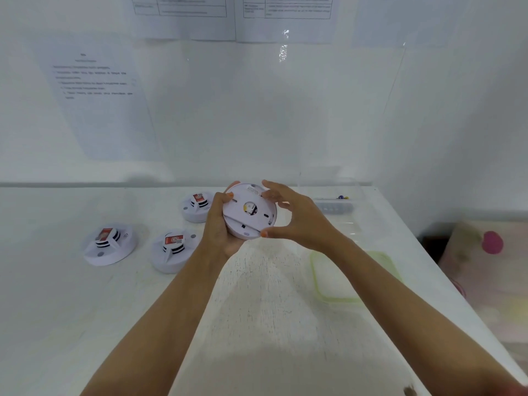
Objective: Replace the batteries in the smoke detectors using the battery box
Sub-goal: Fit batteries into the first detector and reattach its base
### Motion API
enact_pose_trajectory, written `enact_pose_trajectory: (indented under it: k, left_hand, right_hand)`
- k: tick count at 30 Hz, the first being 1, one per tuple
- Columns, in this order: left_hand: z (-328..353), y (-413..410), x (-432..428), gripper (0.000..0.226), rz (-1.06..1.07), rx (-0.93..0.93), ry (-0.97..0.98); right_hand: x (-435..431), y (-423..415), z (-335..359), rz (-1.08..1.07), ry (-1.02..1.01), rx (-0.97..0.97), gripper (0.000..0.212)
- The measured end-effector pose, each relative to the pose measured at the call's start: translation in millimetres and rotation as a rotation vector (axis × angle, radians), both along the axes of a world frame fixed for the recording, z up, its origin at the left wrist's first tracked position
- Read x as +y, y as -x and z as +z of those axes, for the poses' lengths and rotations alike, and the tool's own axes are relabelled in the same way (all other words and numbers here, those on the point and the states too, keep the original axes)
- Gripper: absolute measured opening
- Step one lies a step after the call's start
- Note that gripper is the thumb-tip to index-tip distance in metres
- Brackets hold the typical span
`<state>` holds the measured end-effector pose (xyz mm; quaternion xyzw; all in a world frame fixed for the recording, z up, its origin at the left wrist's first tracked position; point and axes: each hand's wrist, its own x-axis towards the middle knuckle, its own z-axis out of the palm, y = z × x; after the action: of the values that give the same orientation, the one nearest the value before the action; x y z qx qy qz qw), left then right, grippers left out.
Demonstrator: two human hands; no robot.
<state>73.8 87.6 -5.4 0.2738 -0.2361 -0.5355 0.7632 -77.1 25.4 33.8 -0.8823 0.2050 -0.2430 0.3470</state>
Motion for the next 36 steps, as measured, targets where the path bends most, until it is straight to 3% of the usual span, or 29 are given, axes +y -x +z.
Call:
enact_pose_trajectory:
  k: [4, 17, 21, 25, 28, 32, 36]
  left_hand:
    - [-2, -2, -2, 0.05, -0.041, 0.019, 0.038]
    - [1, -5, 0, 0.037, -0.071, -0.006, 0.09]
    - [1, -8, -1, 0.047, -0.064, 0.026, 0.052]
    - [3, -5, 1, 0.024, -0.019, 0.07, -0.03]
    - [0, -2, 0, 0.025, 0.021, 0.099, -0.069]
    - [2, 1, -2, 0.046, 0.012, 0.107, -0.091]
    - [7, 1, -4, 0.044, 0.021, 0.108, -0.1]
  right_hand:
    - [-1, -3, -3, -0.018, -0.002, -0.054, 0.085]
    - [-5, -10, -5, -0.058, 0.027, -0.046, 0.072]
    - [-6, -14, 1, -0.064, 0.087, 0.056, 0.07]
    - [-4, -17, 4, -0.08, 0.05, 0.084, 0.069]
    - [-1, -19, 6, -0.092, 0.069, 0.109, 0.064]
    - [6, -23, 4, -0.137, 0.181, 0.09, 0.053]
    - [7, -25, 4, -0.124, 0.274, 0.08, 0.059]
